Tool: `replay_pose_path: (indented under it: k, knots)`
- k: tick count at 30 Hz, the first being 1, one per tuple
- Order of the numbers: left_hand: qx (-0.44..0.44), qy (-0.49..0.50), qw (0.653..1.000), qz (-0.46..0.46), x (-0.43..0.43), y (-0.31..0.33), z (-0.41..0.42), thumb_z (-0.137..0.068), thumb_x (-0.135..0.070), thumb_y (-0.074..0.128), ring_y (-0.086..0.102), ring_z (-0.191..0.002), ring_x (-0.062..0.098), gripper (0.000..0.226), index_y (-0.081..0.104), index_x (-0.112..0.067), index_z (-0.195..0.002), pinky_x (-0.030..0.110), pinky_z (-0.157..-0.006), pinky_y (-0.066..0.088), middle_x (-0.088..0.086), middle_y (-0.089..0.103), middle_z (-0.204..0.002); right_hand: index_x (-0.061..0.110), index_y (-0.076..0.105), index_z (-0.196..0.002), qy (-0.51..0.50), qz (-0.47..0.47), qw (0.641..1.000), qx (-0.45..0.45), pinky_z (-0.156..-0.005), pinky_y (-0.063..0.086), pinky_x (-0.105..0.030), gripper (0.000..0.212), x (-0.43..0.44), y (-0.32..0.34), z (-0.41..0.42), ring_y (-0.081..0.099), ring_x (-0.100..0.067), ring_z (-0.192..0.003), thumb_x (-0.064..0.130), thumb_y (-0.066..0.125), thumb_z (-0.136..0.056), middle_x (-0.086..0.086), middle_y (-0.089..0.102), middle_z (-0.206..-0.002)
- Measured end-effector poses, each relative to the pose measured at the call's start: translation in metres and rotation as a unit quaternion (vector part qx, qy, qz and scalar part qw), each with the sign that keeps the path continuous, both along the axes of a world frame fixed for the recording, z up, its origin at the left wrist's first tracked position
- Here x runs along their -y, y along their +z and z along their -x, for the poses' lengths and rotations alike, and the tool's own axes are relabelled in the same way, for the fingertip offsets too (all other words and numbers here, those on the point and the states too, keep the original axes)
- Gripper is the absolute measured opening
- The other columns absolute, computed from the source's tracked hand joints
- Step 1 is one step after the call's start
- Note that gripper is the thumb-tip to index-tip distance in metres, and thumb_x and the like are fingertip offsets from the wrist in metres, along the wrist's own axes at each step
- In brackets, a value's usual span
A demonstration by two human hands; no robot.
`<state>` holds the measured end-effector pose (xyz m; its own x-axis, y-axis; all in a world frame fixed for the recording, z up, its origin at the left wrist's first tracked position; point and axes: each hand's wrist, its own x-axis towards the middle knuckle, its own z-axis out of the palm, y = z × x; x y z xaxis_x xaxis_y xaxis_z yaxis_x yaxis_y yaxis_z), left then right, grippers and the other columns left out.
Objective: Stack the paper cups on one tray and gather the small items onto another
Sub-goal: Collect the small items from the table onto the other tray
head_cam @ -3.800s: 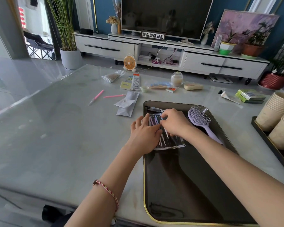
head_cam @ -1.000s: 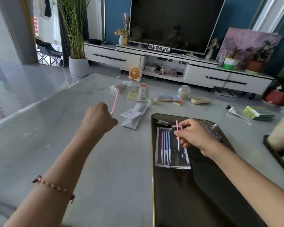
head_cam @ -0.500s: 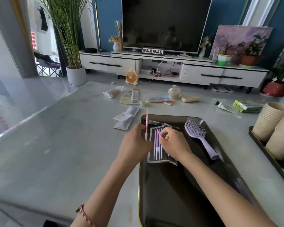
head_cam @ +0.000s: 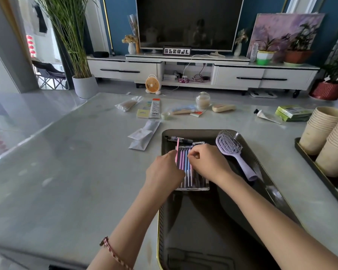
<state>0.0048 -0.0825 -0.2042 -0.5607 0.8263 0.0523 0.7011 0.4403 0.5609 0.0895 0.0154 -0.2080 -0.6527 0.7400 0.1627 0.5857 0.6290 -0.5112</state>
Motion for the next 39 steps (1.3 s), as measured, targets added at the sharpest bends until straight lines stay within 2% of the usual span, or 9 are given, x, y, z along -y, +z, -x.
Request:
replay_pose_path:
  k: [3, 7, 12, 15, 21, 29, 32, 35, 39]
  knots:
    - [0.008, -0.009, 1.0, 0.009, 0.0, 0.001, 0.002, -0.079, -0.01, 0.051, 0.057, -0.085, 0.027, 0.047, 0.048, -0.018, -0.125, 0.028, -0.064, 0.042, 0.011, 0.063, -0.105, 0.016, 0.07, -0.099, 0.027, -0.003, 0.998, 0.049, -0.075, 0.044, -0.029, 0.023, -0.001, 0.003, -0.005, 0.057, -0.021, -0.087, 0.016, 0.051, -0.086, -0.002, 0.057, -0.089]
    - [-0.003, -0.028, 0.999, 0.022, 0.0, 0.0, 0.004, -0.078, -0.014, 0.053, 0.049, -0.07, 0.022, 0.009, 0.05, -0.016, -0.086, 0.023, -0.046, 0.03, 0.005, 0.057, -0.083, 0.017, 0.067, -0.113, 0.052, -0.007, 0.996, 0.073, -0.082, 0.043, -0.03, 0.029, 0.0, 0.002, -0.01, 0.058, -0.022, -0.098, 0.02, 0.05, -0.09, -0.008, 0.06, -0.104]
    - [-0.043, -0.02, 0.998, 0.033, 0.0, -0.001, -0.001, -0.081, -0.012, 0.051, 0.055, -0.084, 0.025, 0.036, 0.055, -0.013, -0.117, 0.027, -0.062, 0.036, 0.008, 0.063, -0.1, 0.016, 0.064, -0.115, 0.054, -0.013, 0.996, 0.065, -0.078, 0.039, -0.027, 0.03, 0.0, -0.001, -0.011, 0.056, -0.022, -0.097, 0.019, 0.047, -0.091, -0.001, 0.05, -0.094]
    - [-0.049, -0.016, 0.998, 0.021, 0.003, -0.002, -0.003, -0.081, -0.011, 0.05, 0.057, -0.082, 0.027, 0.032, 0.057, -0.012, -0.112, 0.025, -0.057, 0.036, 0.009, 0.063, -0.098, 0.017, 0.064, -0.115, 0.053, -0.011, 0.997, 0.06, -0.079, 0.04, -0.028, 0.031, -0.002, -0.003, -0.012, 0.056, -0.022, -0.097, 0.018, 0.047, -0.09, -0.003, 0.053, -0.095]
    - [-0.113, -0.003, 0.99, 0.08, 0.005, -0.003, -0.012, -0.086, -0.019, 0.05, 0.059, -0.101, 0.024, 0.034, 0.055, -0.017, -0.12, 0.026, -0.069, 0.037, 0.005, 0.061, -0.117, 0.017, 0.065, -0.116, 0.046, -0.007, 0.998, 0.051, -0.083, 0.042, -0.029, 0.031, -0.001, -0.004, -0.011, 0.056, -0.023, -0.099, 0.018, 0.047, -0.09, 0.0, 0.048, -0.092]
    - [-0.147, -0.007, 0.985, 0.089, 0.005, -0.001, -0.014, -0.091, -0.02, 0.045, 0.058, -0.103, 0.025, 0.031, 0.054, -0.017, -0.12, 0.027, -0.067, 0.035, 0.006, 0.059, -0.118, 0.016, 0.064, -0.112, 0.004, 0.002, 1.0, -0.008, -0.085, 0.046, -0.031, 0.027, -0.003, -0.006, -0.014, 0.057, -0.02, -0.092, 0.016, 0.051, -0.089, -0.003, 0.05, -0.1]
    - [-0.14, -0.01, 0.988, 0.057, 0.005, -0.003, -0.013, -0.093, -0.019, 0.041, 0.053, -0.107, 0.024, 0.032, 0.052, -0.017, -0.122, 0.028, -0.069, 0.035, 0.006, 0.051, -0.121, 0.014, 0.061, -0.117, -0.027, -0.028, 0.999, -0.006, -0.09, 0.039, -0.028, 0.029, -0.009, -0.008, -0.017, 0.049, -0.021, -0.11, 0.017, 0.054, -0.089, -0.008, 0.051, -0.116]
    - [-0.164, -0.077, 0.983, 0.031, 0.005, -0.01, -0.01, -0.096, -0.024, 0.036, 0.04, -0.123, 0.022, 0.037, 0.046, -0.019, -0.132, 0.032, -0.087, 0.039, 0.003, 0.044, -0.134, 0.012, 0.06, -0.119, -0.008, -0.023, 0.999, 0.029, -0.099, 0.033, -0.028, 0.031, -0.009, -0.012, -0.018, 0.043, -0.022, -0.121, 0.022, 0.057, -0.089, -0.008, 0.047, -0.126]
    - [-0.149, -0.173, 0.971, 0.068, 0.005, -0.019, -0.012, -0.099, -0.037, 0.027, 0.012, -0.145, 0.019, 0.052, 0.019, -0.02, -0.147, 0.035, -0.117, 0.012, 0.0, 0.018, -0.157, 0.009, 0.069, -0.105, 0.005, -0.002, 0.999, -0.043, -0.098, 0.04, -0.029, 0.022, -0.008, -0.018, -0.013, 0.054, -0.02, -0.105, 0.011, 0.053, -0.089, -0.008, 0.056, -0.118]
